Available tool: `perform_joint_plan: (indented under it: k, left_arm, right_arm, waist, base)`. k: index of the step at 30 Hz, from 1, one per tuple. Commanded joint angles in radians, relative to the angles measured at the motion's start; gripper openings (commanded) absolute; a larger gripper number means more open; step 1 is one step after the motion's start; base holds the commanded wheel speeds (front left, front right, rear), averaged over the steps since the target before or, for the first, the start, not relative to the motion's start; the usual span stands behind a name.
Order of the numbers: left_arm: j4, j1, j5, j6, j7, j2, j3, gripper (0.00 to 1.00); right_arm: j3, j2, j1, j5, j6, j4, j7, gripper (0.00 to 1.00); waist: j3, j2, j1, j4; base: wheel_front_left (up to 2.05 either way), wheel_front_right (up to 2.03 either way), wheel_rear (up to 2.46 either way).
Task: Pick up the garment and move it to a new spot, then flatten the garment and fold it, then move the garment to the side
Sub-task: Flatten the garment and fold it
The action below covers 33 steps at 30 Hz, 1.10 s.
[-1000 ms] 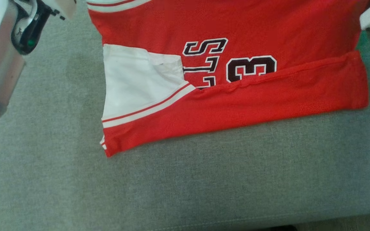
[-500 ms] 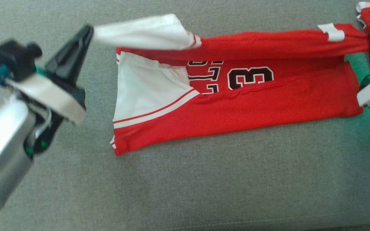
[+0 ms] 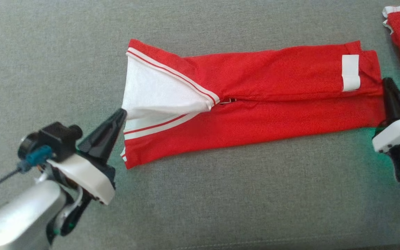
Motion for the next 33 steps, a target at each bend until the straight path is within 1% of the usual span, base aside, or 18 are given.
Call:
perform_joint_plan:
  k: [1,2,3,4,5,8,11,14,16,18,21,24,28,32,33]
  left_arm:
    - [-0.018,-0.012,0.008,0.009,-0.007,0.024,0.037,0.0]
    - [-0.011,-0.004,0.01,0.018,-0.013,0.014,0.033,0.13]
    - [-0.002,0.003,0.014,0.027,-0.021,0.004,0.03,0.82]
    - [0.009,0.012,0.016,0.039,-0.034,-0.008,0.029,1.0]
    - [0.019,0.022,0.019,0.054,-0.049,-0.02,0.03,1.0]
    - [0.053,0.06,0.047,0.116,-0.113,-0.057,0.031,1.0]
    - [0.081,0.104,0.081,0.188,-0.179,-0.116,0.047,1.0]
    - [0.089,0.157,0.118,0.261,-0.205,-0.199,0.107,1.0]
    - [0.059,0.195,0.19,0.306,-0.207,-0.261,0.173,1.0]
    - [0.026,0.243,0.281,0.34,-0.207,-0.316,0.234,1.0]
    - [-0.012,0.316,0.383,0.339,-0.207,-0.395,0.295,1.0]
    - [-0.032,0.368,0.461,0.313,-0.207,-0.455,0.338,1.0]
    - [-0.034,0.411,0.527,0.259,-0.207,-0.51,0.375,1.0]
    - [-0.02,0.436,0.569,0.21,-0.207,-0.546,0.406,1.0]
    - [-0.017,0.44,0.578,0.201,-0.207,-0.553,0.415,1.0]
  right_arm:
    - [0.003,-0.01,0.022,-0.007,0.007,-0.025,0.003,0.67]
    - [-0.004,-0.002,0.028,-0.013,0.007,-0.024,-0.001,1.0]
    - [-0.015,0.006,0.035,-0.015,0.007,-0.022,-0.009,1.0]
    - [-0.026,0.015,0.044,-0.014,0.007,-0.021,-0.02,1.0]
    - [-0.037,0.026,0.055,-0.01,0.007,-0.022,-0.034,1.0]
    - [-0.071,0.062,0.1,0.007,0.007,-0.031,-0.091,1.0]
    - [-0.089,0.091,0.149,0.041,0.007,-0.065,-0.163,1.0]
    - [-0.111,0.103,0.191,0.069,0.007,-0.079,-0.195,1.0]
    - [-0.127,0.108,0.203,0.075,0.007,-0.074,-0.204,1.0]
    - [-0.145,0.109,0.198,0.073,0.007,-0.059,-0.208,1.0]
    - [-0.183,0.112,0.167,0.073,0.007,-0.006,-0.211,1.0]
    - [-0.223,0.111,0.122,0.063,0.007,0.082,-0.199,1.0]
    - [-0.288,0.106,0.057,0.011,0.007,0.23,-0.188,1.0]
    - [-0.316,0.129,0.005,-0.045,0.007,0.378,-0.144,1.0]
    - [-0.316,0.14,-0.006,-0.053,0.007,0.406,-0.132,0.95]
  waist:
    - [0.0,-0.0001,0.0,0.0]
    - [-0.003,-0.0001,0.0,0.001]
    - [-0.007,-0.0001,0.0,0.002]
    - [-0.012,-0.0001,0.0,0.004]
    - [-0.019,-0.0001,0.0,0.005]
    - [-0.044,-0.0001,0.0,0.01]
    - [-0.068,-0.0001,0.0,0.024]
    - [-0.092,-0.0001,0.0,0.049]
    - [-0.107,-0.0001,0.0,0.071]
    - [-0.119,-0.0001,0.0,0.093]
    - [-0.132,-0.0001,0.0,0.13]
    - [-0.14,-0.0001,0.0,0.164]
    - [-0.141,-0.0001,0.0,0.199]
    - [-0.142,-0.0001,0.0,0.214]
    - [-0.143,-0.0001,0.0,0.217]
  base:
    - [0.0,0.0,0.0]
    - [0.0,0.0,0.0]
    - [0.0,0.0,0.0]
    - [0.0,0.0,0.0]
    - [0.0,0.0,0.0]
    - [0.0,0.0,0.0]
    - [0.0,0.0,0.0]
    - [0.0,0.0,0.0]
    - [0.0,0.0,0.0]
    - [0.0,0.0,0.0]
    - [0.0,0.0,0.0]
    - [0.0,0.0,0.0]
    - [0.0,0.0,0.0]
    - [0.0,0.0,0.0]
    - [0.0,0.0,0.0]
